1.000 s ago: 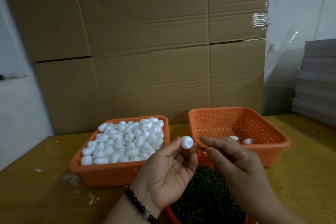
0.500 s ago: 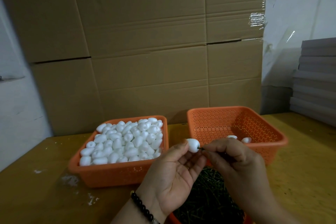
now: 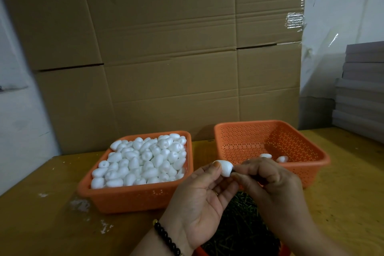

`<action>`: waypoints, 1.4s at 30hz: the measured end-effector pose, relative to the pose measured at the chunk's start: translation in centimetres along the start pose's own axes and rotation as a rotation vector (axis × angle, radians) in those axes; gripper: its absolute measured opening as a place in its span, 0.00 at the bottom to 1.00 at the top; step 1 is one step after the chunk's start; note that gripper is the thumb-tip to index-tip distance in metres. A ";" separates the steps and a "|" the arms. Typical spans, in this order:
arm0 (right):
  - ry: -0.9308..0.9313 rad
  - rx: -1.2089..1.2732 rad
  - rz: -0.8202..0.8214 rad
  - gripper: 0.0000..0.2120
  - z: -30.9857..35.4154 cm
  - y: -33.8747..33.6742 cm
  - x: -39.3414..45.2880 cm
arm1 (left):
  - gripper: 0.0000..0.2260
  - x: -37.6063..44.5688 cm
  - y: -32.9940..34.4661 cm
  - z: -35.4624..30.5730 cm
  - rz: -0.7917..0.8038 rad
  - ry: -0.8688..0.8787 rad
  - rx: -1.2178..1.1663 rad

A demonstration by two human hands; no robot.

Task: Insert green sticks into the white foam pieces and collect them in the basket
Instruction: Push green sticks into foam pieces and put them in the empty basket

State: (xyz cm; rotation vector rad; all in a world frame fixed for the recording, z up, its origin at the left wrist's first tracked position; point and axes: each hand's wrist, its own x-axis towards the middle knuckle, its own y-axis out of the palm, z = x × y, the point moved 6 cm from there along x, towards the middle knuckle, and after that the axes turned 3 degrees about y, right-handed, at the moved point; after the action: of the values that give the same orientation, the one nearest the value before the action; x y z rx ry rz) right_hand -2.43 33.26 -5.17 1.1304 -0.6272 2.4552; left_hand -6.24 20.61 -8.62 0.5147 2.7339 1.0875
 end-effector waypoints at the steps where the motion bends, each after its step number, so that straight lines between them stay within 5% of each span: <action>1: 0.003 -0.005 0.005 0.06 0.0 0.0 0.0 | 0.07 0.0 0.0 0.0 -0.001 0.001 0.001; 12: 0.064 0.010 0.027 0.06 -0.9 0.3 -0.2 | 0.07 0.1 -0.2 0.1 -0.016 -0.004 -0.016; 19: 0.264 0.154 0.088 0.19 -2.2 0.8 -0.5 | 0.05 0.2 0.0 -0.3 -0.018 0.026 -0.036; 30: 0.214 0.101 0.108 0.27 -1.9 0.9 -0.6 | 0.15 0.1 0.1 -1.1 0.012 0.177 0.102; 38: 0.057 0.095 0.067 0.14 -0.7 0.4 -0.3 | 0.18 -0.1 0.1 -0.4 0.085 0.148 0.267; 42: 0.062 -0.011 0.009 0.12 -1.6 -1.0 0.6 | 0.16 0.3 -1.1 -2.2 -0.047 0.232 0.541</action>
State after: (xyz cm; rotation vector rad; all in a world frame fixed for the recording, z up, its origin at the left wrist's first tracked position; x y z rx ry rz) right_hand -3.31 35.03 -5.35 1.0453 -0.6274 2.4809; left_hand -7.39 18.63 -7.81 0.4013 3.2277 0.4005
